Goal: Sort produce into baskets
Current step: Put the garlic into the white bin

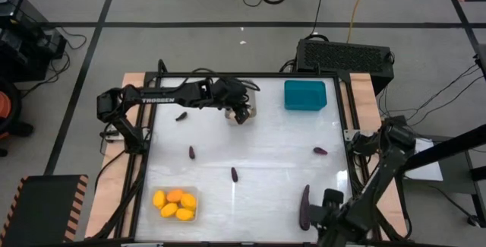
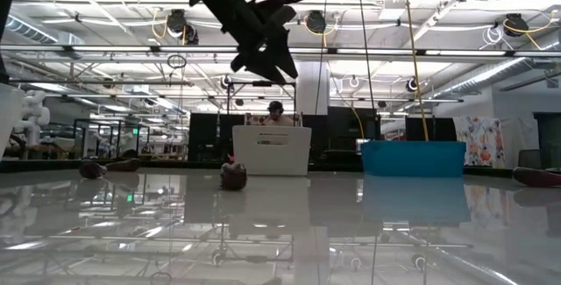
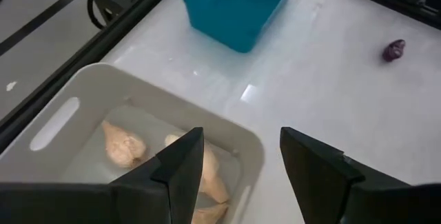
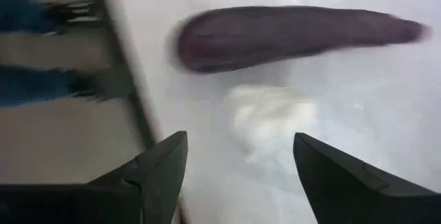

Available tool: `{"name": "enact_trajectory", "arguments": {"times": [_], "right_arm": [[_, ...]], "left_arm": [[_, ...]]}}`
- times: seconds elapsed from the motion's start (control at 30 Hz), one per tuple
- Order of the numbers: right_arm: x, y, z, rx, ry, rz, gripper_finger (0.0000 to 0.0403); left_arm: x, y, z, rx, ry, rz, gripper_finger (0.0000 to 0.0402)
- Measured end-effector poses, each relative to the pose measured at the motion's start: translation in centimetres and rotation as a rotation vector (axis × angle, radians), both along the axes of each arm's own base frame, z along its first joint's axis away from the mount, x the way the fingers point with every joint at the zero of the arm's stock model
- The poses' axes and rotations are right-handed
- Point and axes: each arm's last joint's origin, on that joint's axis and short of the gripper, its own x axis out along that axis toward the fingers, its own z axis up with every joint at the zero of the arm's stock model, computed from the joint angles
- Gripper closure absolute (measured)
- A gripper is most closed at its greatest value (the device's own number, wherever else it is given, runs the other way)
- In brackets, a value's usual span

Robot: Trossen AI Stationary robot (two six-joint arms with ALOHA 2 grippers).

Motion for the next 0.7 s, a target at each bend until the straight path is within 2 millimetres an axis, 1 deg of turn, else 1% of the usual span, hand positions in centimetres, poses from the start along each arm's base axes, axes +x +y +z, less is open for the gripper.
{"name": "enact_trajectory", "arguments": {"times": [0.1, 0.27, 0.37, 0.5, 0.7], "right_arm": [[0.5, -0.5, -0.7, -0.039, 0.053, -0.027, 0.0135], [1.4, -0.6, -1.7, -0.034, 0.107, 0.014, 0.0103], [1.5, -0.7, -1.8, -0.042, 0.095, 0.053, 0.0089], [1.3, -0.8, -1.9, -0.078, 0.078, 0.071, 0.0079], [0.8, -1.0, -4.4, -0.037, 0.103, 0.092, 0.0075]], "left_arm": [[0.2, -0.4, 0.1, 0.005, -0.014, -0.011, 0.0201], [0.4, -0.8, 0.2, 0.027, -0.020, 0.000, 0.0201], [0.4, -1.0, 0.2, 0.028, -0.020, -0.002, 0.0201], [0.5, -1.3, 0.2, 0.045, -0.017, 0.008, 0.0201], [0.6, -1.7, 0.2, 0.053, -0.015, 0.008, 0.0201]]}}
